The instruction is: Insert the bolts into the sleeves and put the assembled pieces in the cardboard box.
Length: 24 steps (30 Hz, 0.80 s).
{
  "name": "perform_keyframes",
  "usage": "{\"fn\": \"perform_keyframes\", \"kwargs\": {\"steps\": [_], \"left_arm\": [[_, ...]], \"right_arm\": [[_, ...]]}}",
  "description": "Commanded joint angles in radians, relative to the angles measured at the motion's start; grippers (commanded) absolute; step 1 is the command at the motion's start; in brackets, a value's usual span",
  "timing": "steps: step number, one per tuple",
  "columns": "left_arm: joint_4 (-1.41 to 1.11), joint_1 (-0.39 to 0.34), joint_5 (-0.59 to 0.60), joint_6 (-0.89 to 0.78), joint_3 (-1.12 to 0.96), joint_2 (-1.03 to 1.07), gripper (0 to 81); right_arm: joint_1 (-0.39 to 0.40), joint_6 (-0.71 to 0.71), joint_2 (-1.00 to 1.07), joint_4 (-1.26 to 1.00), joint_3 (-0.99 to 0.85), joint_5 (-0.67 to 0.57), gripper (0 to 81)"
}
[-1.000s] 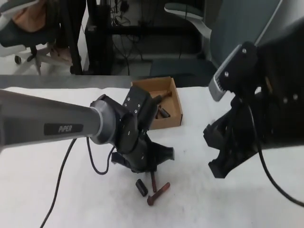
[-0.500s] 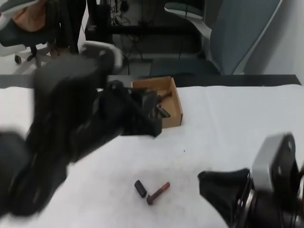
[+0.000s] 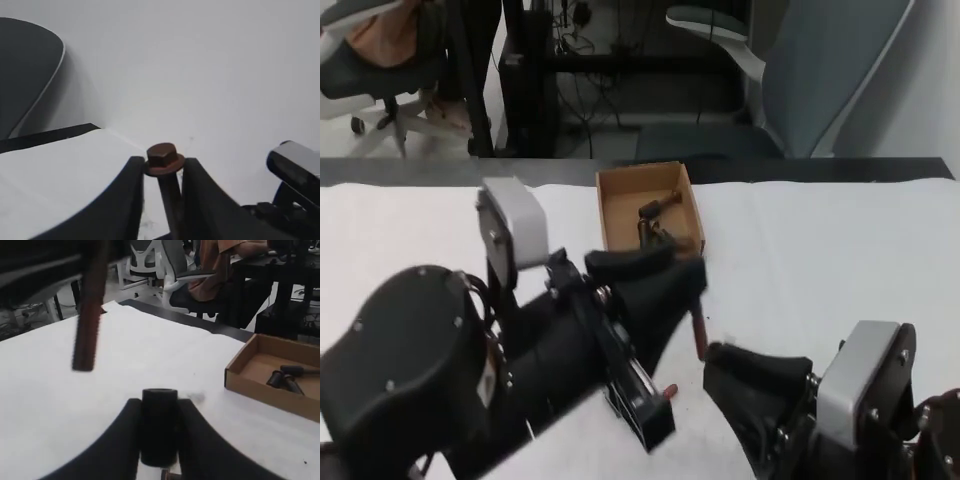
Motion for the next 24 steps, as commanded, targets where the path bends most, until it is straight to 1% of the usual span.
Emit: {"fn": "perform_keyframes", "kwargs": {"steps": [1,4,6,8,12,15,17,24], "left_arm": [[-0.026,-0.02,0.0,0.0,-0.003,-0.001,1.8],[-0.026,-0.014,-0.026,0.0,-0.003,-0.001,1.8],[-0.026,-0.014,-0.048,0.033,-0.003,-0.001,1.8],[-0.026,-0.014,-0.046,0.06,-0.003,-0.001,1.8],[-0.018,-0.014,-0.05,0.06,-0.003,-0.001,1.8],[-0.018,-0.014,-0.103,0.101,-0.003,-0.001,1.8],[-0.018,-0.014,-0.124,0.119,-0.003,-0.001,1.8],[-0.032,-0.009,-0.135,0.121,-0.003,-0.001,1.8]], "right_arm": [[0.003,-0.007,0.044,-0.082,0.0,0.017,0.6],[0.003,-0.007,0.064,-0.116,0.0,-0.01,0.6],[0.003,-0.007,0.064,-0.138,0.0,-0.03,0.6],[0.003,-0.007,0.064,-0.167,0.0,-0.059,0.6],[0.003,-0.004,0.064,-0.211,0.0,-0.083,0.6],[0.003,-0.002,0.061,-0.238,0.0,-0.132,0.6],[0.003,-0.002,0.061,-0.238,0.0,-0.134,0.6],[0.003,-0.002,0.061,-0.216,0.0,-0.134,0.6]]}}
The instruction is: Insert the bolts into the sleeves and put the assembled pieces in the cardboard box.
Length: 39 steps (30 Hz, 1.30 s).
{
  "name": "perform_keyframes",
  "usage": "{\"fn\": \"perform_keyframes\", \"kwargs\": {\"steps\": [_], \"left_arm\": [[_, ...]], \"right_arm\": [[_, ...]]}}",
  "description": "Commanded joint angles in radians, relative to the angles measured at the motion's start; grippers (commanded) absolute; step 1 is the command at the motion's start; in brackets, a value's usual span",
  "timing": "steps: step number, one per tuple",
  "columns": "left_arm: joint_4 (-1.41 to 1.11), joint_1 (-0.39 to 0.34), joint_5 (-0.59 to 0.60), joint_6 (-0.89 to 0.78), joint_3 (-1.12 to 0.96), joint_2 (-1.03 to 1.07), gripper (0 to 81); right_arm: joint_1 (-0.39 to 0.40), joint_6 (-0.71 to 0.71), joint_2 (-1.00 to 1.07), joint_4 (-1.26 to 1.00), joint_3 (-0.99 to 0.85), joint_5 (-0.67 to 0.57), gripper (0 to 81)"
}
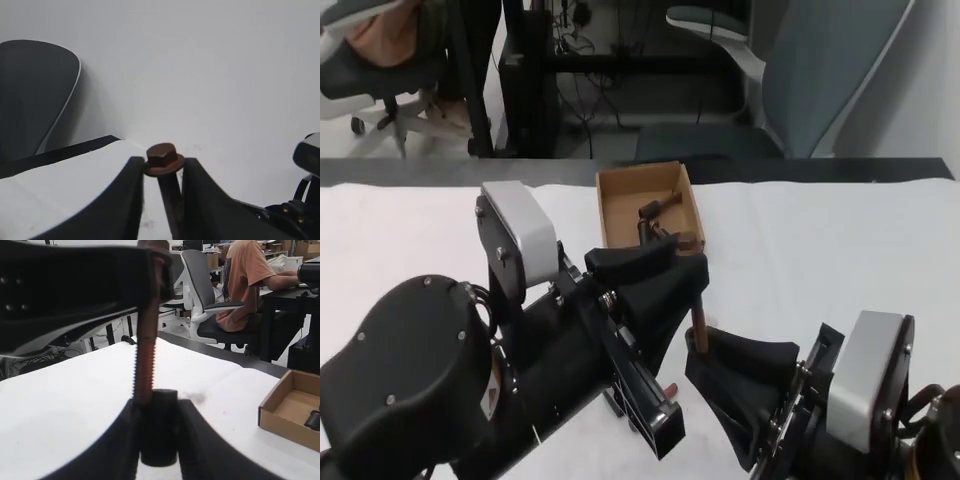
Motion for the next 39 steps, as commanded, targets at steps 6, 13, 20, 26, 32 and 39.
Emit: {"fn": "perform_keyframes", "kwargs": {"steps": [6,13,20,26,32,39], "left_arm": [[-0.048,0.078,-0.043,0.007,-0.003,-0.001,1.8],[-0.048,0.103,0.024,-0.131,-0.001,-0.001,1.8],[-0.046,0.046,0.028,-0.172,-0.001,-0.001,1.8],[0.009,0.024,0.026,-0.169,-0.001,-0.001,1.8],[0.06,0.024,0.026,-0.121,-0.001,-0.001,1.8],[0.072,0.027,0.022,-0.093,-0.001,-0.001,1.8]], "right_arm": [[0.003,-0.001,-0.005,-0.023,-0.004,-0.025,0.6],[0.003,-0.005,-0.005,-0.022,-0.004,-0.02,0.6],[0.0,-0.029,-0.005,-0.004,-0.004,-0.007,0.6],[0.0,-0.036,-0.005,-0.004,-0.004,-0.007,0.6],[0.0,-0.036,-0.005,-0.004,-0.004,-0.007,0.6],[0.0,-0.036,-0.005,-0.006,-0.004,-0.007,0.6]]}}
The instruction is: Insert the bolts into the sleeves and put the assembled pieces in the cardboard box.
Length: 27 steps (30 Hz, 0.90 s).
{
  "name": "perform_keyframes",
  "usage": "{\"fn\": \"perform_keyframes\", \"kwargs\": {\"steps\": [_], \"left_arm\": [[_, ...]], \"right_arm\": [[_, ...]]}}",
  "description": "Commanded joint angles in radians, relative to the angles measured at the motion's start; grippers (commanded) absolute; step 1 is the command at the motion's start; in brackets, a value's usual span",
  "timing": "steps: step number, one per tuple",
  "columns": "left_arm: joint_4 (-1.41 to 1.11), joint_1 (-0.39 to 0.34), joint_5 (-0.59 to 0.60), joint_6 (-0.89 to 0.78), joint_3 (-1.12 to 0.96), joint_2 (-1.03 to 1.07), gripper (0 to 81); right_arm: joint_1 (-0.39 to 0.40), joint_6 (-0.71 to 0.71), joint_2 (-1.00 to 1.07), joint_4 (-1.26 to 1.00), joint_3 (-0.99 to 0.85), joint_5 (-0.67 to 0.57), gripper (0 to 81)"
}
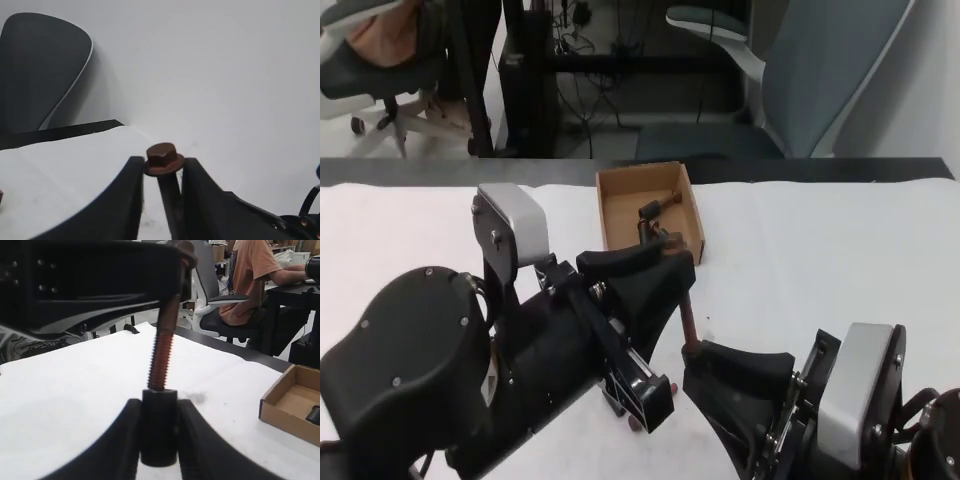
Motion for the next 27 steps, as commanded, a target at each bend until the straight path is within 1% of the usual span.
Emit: {"fn": "perform_keyframes", "kwargs": {"steps": [1,9,11,12,14,15,16,17,18,19,21,23,27], "left_arm": [[0.034,-0.004,0.007,0.011,-0.001,-0.001,1.8],[0.076,-0.004,0.007,0.011,-0.001,-0.001,1.8],[0.076,-0.004,0.037,0.011,-0.001,-0.001,0.3],[0.076,-0.004,0.06,0.011,-0.001,-0.001,3.8],[0.076,-0.004,0.12,0.011,-0.001,-0.001,17.6],[0.076,-0.004,0.141,0.011,-0.001,-0.001,30.2],[0.078,-0.004,0.147,0.011,-0.001,-0.001,39.3],[0.078,-0.004,0.149,0.006,-0.001,-0.001,53.6],[0.078,-0.004,0.148,0.006,-0.001,-0.001,62.7],[0.078,-0.004,0.148,0.006,-0.001,-0.001,70.0],[0.078,-0.004,0.148,0.006,-0.001,-0.001,70.0],[0.076,-0.001,0.148,0.006,-0.001,-0.016,70.0],[0.1,0.019,0.148,0.033,-0.001,-0.088,70.0]], "right_arm": [[-0.001,-0.002,-0.005,-0.043,-0.007,0.003,0.6],[-0.001,-0.013,-0.005,-0.116,-0.007,0.003,0.6],[-0.001,-0.013,-0.005,-0.116,-0.007,0.003,0.6],[-0.001,-0.013,-0.005,-0.117,-0.009,0.009,0.6],[-0.001,-0.013,-0.005,-0.117,-0.016,0.038,0.6],[-0.001,-0.015,-0.005,-0.117,-0.022,0.05,0.6],[-0.001,-0.025,-0.005,-0.117,-0.027,0.05,0.6],[-0.001,-0.039,-0.005,-0.112,-0.035,0.05,0.6],[-0.003,-0.039,-0.005,-0.1,-0.043,0.053,0.6],[-0.004,-0.039,-0.005,-0.079,-0.058,0.067,0.6],[-0.005,-0.039,-0.003,0.007,-0.084,0.121,0.6],[-0.025,-0.035,-0.002,0.119,-0.12,0.156,0.6],[-0.114,-0.036,0.0,0.346,-0.208,0.161,0.6]]}}
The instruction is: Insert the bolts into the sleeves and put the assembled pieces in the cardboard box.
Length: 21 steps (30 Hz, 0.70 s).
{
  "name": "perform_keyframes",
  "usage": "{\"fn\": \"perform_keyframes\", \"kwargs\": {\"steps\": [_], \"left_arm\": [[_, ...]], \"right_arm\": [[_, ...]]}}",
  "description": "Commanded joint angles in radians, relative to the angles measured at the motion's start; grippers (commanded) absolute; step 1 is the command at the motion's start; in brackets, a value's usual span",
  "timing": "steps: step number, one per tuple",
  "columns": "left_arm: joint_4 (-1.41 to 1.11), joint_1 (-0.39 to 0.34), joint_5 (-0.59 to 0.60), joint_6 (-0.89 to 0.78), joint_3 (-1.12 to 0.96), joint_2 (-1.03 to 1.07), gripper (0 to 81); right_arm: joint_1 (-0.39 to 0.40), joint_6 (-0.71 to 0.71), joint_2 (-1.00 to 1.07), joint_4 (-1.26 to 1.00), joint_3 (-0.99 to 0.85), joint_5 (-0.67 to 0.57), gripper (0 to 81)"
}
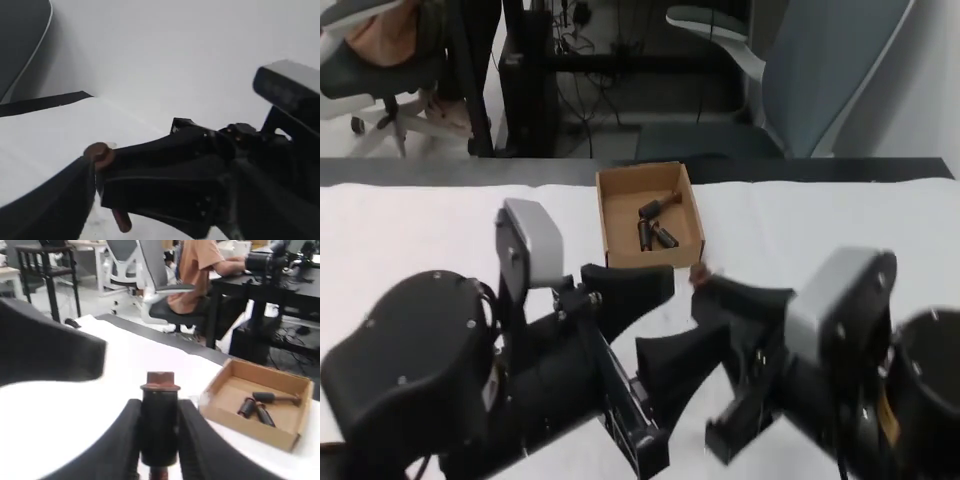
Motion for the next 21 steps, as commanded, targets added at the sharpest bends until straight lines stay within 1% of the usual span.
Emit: {"fn": "perform_keyframes", "kwargs": {"steps": [1,3,6,7,8,11,13,14,17,19,20,21], "left_arm": [[0.041,0.025,0.007,0.038,-0.003,-0.082,70.0],[0.156,0.049,0.007,0.082,-0.003,-0.14,70.0],[0.392,0.086,0.004,0.155,-0.003,-0.226,70.0],[0.476,0.099,-0.006,0.187,-0.003,-0.252,67.6],[0.539,0.108,-0.017,0.205,-0.003,-0.264,62.0],[0.695,0.135,-0.045,0.284,-0.003,-0.274,32.8],[0.717,0.143,-0.046,0.361,-0.003,-0.262,4.6],[0.711,0.144,-0.059,0.398,-0.003,-0.253,1.0],[0.669,0.143,-0.152,0.411,-0.003,-0.211,0.6],[0.644,0.143,-0.176,0.369,-0.003,-0.157,0.0],[0.635,0.143,-0.174,0.338,-0.003,-0.13,3.2],[0.631,0.143,-0.173,0.29,-0.008,-0.095,9.4]], "right_arm": [[-0.079,-0.006,-0.005,0.128,-0.078,0.017,0.6],[-0.138,-0.009,0.003,0.17,-0.115,0.0,0.6],[-0.24,-0.009,0.04,0.19,-0.173,-0.081,0.6],[-0.269,-0.009,0.063,0.205,-0.2,-0.112,0.6],[-0.294,-0.016,0.09,0.226,-0.238,-0.14,0.6],[-0.336,-0.06,0.182,0.316,-0.339,-0.188,0.6],[-0.351,-0.108,0.268,0.378,-0.426,-0.213,0.6],[-0.355,-0.127,0.314,0.396,-0.461,-0.219,0.6],[-0.355,-0.151,0.447,0.44,-0.599,-0.24,0.6],[-0.355,-0.151,0.544,0.496,-0.703,-0.24,0.6],[-0.357,-0.156,0.585,0.527,-0.745,-0.24,0.6],[-0.362,-0.17,0.645,0.56,-0.811,-0.24,0.6]]}}
